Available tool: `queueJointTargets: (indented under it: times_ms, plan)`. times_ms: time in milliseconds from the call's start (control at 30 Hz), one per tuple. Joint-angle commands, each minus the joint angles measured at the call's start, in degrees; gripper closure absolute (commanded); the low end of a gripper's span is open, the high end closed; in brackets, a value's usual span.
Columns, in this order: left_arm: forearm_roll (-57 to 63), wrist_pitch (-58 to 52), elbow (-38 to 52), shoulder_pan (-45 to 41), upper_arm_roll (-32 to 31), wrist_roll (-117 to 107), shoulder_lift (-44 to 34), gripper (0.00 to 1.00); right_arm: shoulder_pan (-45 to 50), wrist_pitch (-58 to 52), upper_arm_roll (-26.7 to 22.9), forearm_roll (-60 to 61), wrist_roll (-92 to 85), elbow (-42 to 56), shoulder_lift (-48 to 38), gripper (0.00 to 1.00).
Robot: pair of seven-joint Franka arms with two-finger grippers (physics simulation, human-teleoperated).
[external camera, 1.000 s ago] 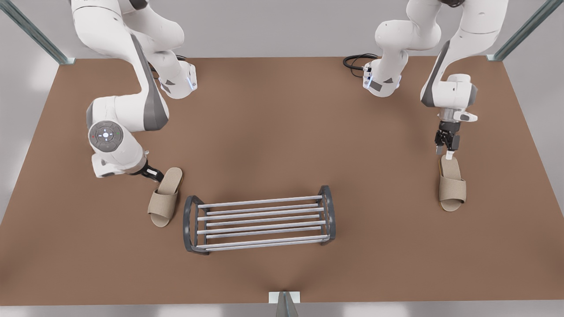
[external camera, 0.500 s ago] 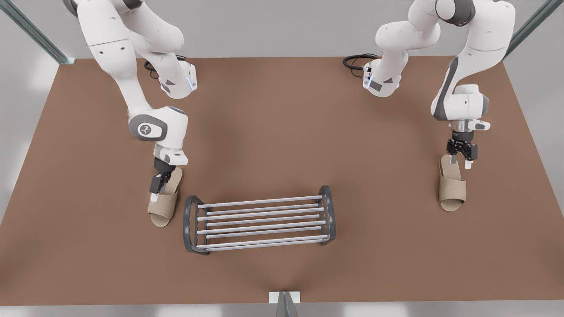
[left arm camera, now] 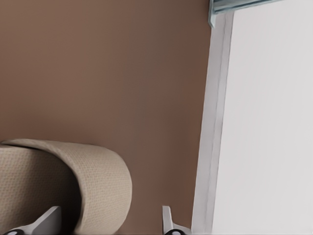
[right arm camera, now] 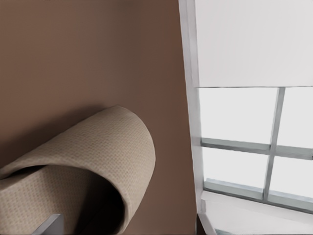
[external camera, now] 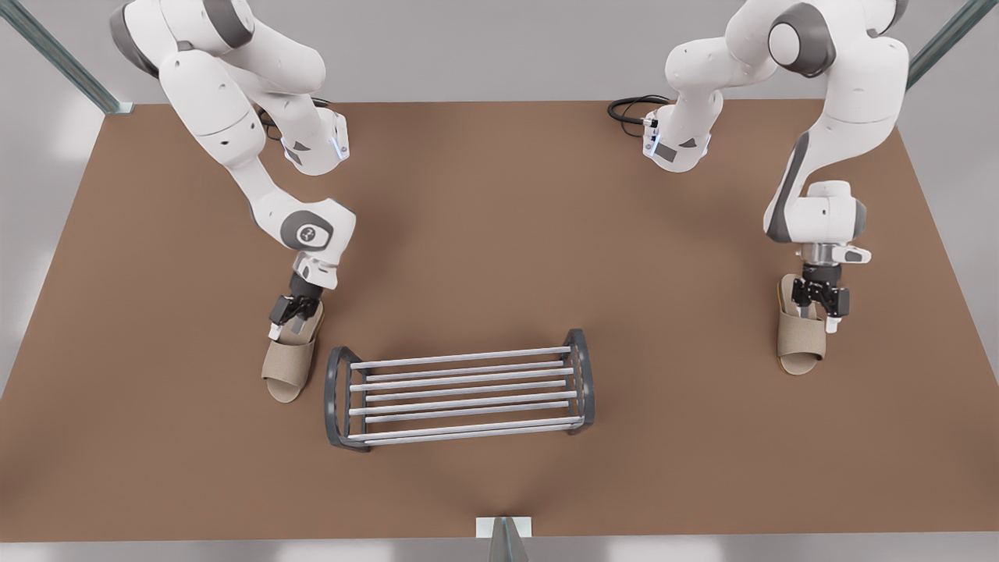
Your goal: Place the right shoe on the shoe rack with the right arm, and place the left shoe on the shoe rack with the left arm
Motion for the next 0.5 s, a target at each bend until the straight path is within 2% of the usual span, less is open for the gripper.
queueJointTargets:
  times_ms: [0, 167, 367, 433, 467]
  plan:
    - [-0.5, 0.4, 1.8, 0.2, -0.4, -4.3, 1.1, 0.00, -0.1, -3.9, -0.1, -2.6, 35.7, 0.6, 1.0, 0.00]
    - [-0.4, 0.8, 6.4, 1.4, -1.7, -4.8, 4.1, 0.00, -0.4, -3.9, -1.9, -10.3, 35.7, 2.7, 3.2, 0.00]
    - [-0.6, 1.3, 8.6, 1.4, -2.9, -5.2, 6.2, 0.00, -0.2, -3.9, -3.2, -13.8, 35.6, 3.9, 4.7, 0.01]
    - [-0.6, 1.3, 9.6, 1.4, -3.5, -5.2, 6.6, 0.00, -0.3, -3.3, -3.2, -14.2, 35.5, 4.4, 4.6, 0.33]
    - [-0.6, 1.4, 9.7, 1.4, -3.5, -5.2, 6.5, 0.00, -0.3, -3.2, -3.2, -14.3, 35.5, 4.5, 4.7, 0.43]
